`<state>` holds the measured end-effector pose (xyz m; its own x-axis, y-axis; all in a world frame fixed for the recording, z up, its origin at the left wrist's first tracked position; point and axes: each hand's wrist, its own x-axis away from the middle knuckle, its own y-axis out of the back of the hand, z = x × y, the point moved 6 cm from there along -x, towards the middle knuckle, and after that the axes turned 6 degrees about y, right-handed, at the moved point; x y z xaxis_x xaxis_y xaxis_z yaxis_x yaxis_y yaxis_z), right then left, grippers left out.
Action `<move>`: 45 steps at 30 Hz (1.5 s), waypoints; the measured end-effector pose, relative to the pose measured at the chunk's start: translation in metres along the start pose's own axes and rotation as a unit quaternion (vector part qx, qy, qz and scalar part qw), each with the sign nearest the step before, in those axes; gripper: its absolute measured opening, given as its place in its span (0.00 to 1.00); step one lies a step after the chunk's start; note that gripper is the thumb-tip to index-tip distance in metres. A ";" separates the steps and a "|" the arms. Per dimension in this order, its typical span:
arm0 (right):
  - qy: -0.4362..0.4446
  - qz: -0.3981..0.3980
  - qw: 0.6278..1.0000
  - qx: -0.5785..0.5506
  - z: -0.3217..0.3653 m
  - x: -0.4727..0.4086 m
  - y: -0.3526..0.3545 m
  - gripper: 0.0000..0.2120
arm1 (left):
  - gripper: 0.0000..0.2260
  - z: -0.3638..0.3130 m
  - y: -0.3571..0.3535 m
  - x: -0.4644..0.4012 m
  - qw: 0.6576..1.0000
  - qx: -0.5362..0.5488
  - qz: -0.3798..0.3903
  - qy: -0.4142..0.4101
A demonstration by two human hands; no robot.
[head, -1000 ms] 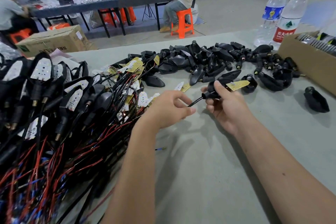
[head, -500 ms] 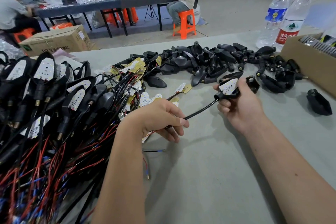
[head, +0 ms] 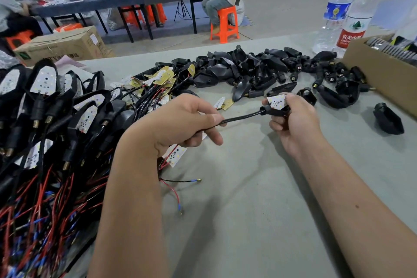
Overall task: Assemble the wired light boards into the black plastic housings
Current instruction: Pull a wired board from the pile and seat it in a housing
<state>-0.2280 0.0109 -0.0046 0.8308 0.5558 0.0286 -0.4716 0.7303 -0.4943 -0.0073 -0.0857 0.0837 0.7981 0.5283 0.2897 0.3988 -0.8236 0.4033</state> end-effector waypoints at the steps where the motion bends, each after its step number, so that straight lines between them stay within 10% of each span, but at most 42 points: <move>1: 0.002 -0.006 1.000 -0.009 0.001 -0.001 0.000 0.07 | 0.08 -0.006 -0.001 0.003 0.999 0.023 0.012 -0.025; 12: 0.004 0.015 0.999 0.040 0.002 0.003 -0.002 0.06 | 0.03 0.023 0.001 -0.007 0.983 -0.149 -0.015 0.109; 18: 0.022 -0.060 0.997 0.033 0.004 0.002 0.005 0.08 | 0.04 0.024 0.020 -0.012 0.993 -0.056 -0.107 0.007; 24: 0.023 -0.109 0.994 0.003 0.001 0.001 0.008 0.12 | 0.03 0.007 0.019 -0.014 0.934 0.151 -0.278 -0.169; 34: 0.088 -0.181 0.979 0.041 0.014 -0.001 0.026 0.09 | 0.13 0.015 0.022 -0.008 0.935 0.309 -0.063 -0.164; 38: 0.117 -0.148 0.978 0.088 0.017 0.001 0.024 0.06 | 0.14 0.025 0.029 -0.002 0.867 0.466 -0.033 -0.176; 42: 0.126 -0.095 0.979 0.133 0.020 0.000 0.021 0.06 | 0.22 0.022 0.033 0.009 0.714 0.644 0.094 -0.259; 45: 0.107 -0.045 0.973 0.199 0.018 -0.004 0.021 0.05 | 0.18 0.027 0.044 0.005 0.766 0.584 -0.041 -0.266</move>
<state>-0.2468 0.0314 0.0007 0.8967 0.4180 -0.1456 -0.4354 0.8921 -0.1208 0.0261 -0.1245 0.0793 0.6964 0.6844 -0.2159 0.3407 -0.5800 -0.7399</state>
